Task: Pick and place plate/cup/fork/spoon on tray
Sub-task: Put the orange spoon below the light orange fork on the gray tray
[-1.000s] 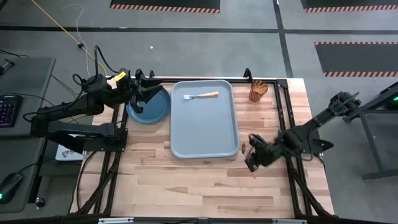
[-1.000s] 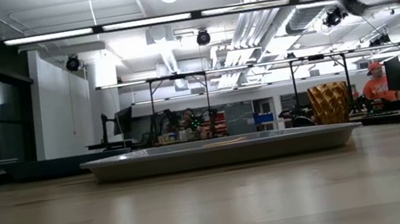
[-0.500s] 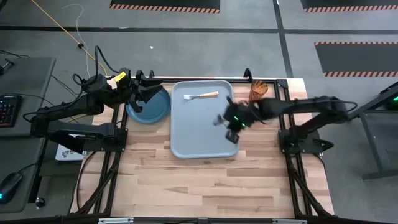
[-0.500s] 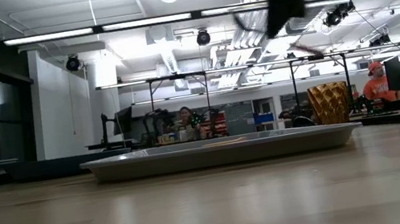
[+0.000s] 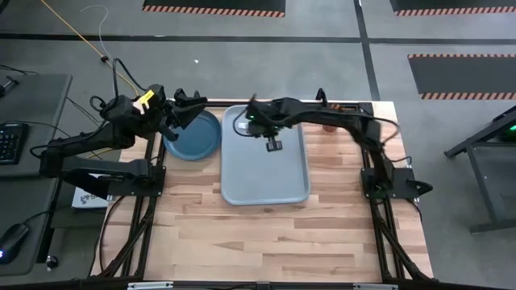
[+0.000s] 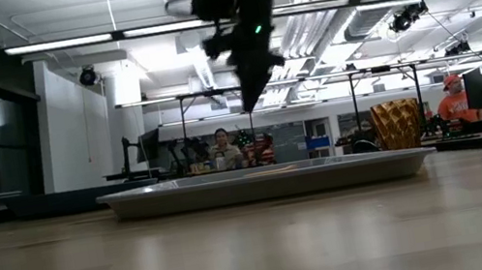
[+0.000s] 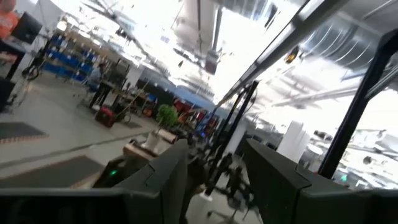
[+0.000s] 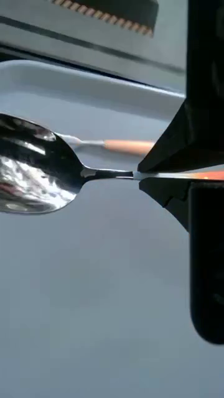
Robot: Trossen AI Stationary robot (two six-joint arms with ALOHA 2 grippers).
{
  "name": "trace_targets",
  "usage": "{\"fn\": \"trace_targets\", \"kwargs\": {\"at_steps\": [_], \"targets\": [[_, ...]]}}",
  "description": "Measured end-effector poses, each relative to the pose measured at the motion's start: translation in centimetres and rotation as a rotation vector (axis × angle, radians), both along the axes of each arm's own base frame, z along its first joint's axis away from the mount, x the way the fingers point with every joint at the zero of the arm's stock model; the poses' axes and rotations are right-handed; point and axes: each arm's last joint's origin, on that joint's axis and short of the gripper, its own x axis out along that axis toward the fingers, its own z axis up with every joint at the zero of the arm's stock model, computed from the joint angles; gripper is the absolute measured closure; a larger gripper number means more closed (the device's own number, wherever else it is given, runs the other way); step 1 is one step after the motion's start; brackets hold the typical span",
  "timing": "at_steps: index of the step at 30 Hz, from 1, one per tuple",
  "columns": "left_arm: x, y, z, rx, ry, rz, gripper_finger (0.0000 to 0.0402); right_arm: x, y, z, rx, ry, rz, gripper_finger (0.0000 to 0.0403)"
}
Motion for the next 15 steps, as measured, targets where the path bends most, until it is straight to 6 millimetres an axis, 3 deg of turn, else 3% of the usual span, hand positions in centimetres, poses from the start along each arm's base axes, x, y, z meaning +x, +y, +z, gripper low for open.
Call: {"fn": "trace_targets", "kwargs": {"at_steps": [8,15], "targets": [[-0.2,0.0,0.4,-0.027,-0.054,-0.016,0.0252,4.0,-2.5,-5.3,-0.039,0.139,0.05,0.0403],[-0.2,0.0,0.4,-0.029,-0.055,-0.017,0.0252,4.4,-3.6,-8.3,-0.044,0.211,-0.033,0.0403]]}}
